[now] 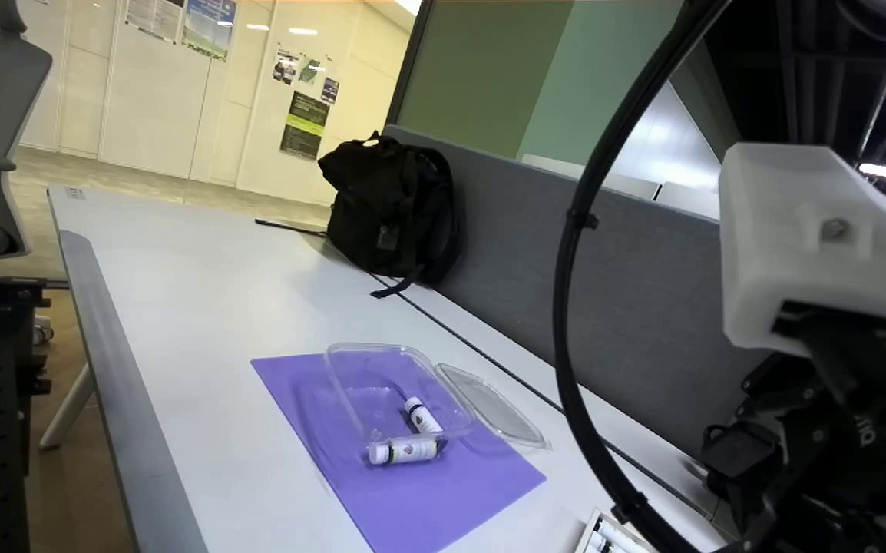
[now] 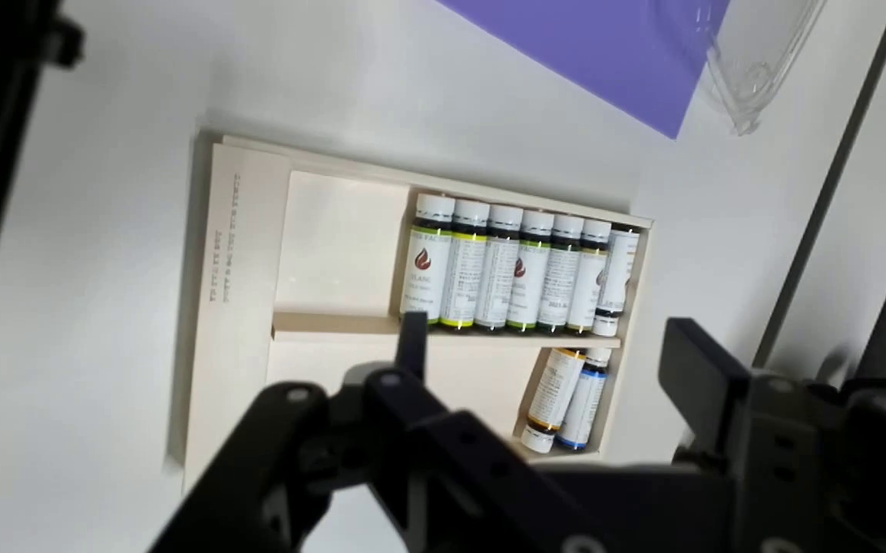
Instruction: Take a bottle from the clear container and put it on the tray
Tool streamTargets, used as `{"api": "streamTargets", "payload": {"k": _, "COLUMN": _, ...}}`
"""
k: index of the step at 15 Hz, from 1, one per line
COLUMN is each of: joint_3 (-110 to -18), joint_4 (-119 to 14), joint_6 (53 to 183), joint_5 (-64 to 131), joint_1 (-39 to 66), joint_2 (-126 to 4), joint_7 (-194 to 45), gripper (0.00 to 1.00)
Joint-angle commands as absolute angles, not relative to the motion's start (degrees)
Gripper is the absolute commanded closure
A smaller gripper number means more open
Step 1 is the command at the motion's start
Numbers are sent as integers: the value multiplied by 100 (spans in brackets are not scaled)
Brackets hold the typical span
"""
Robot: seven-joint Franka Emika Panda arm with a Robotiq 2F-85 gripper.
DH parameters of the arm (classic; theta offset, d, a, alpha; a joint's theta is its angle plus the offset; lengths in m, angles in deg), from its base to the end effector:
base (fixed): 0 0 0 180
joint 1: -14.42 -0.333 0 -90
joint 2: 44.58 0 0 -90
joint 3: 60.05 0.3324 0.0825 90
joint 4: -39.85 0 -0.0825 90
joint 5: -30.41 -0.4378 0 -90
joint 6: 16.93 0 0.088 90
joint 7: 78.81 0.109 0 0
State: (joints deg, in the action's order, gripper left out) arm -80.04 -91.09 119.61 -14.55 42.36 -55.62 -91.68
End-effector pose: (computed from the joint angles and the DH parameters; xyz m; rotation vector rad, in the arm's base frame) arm 0.3791 -0.4124 0.2406 -2.2359 1.5440 -0.2397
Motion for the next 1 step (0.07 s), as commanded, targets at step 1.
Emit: {"api": "streamTargets", "payload": {"k": 1, "joint_3": -8052, "joint_4": -9127, "joint_6": 11948, "joint_5": -1449, "joint_1": 4188, "joint_2": -5545, "joint_7": -9162, "gripper": 20}}
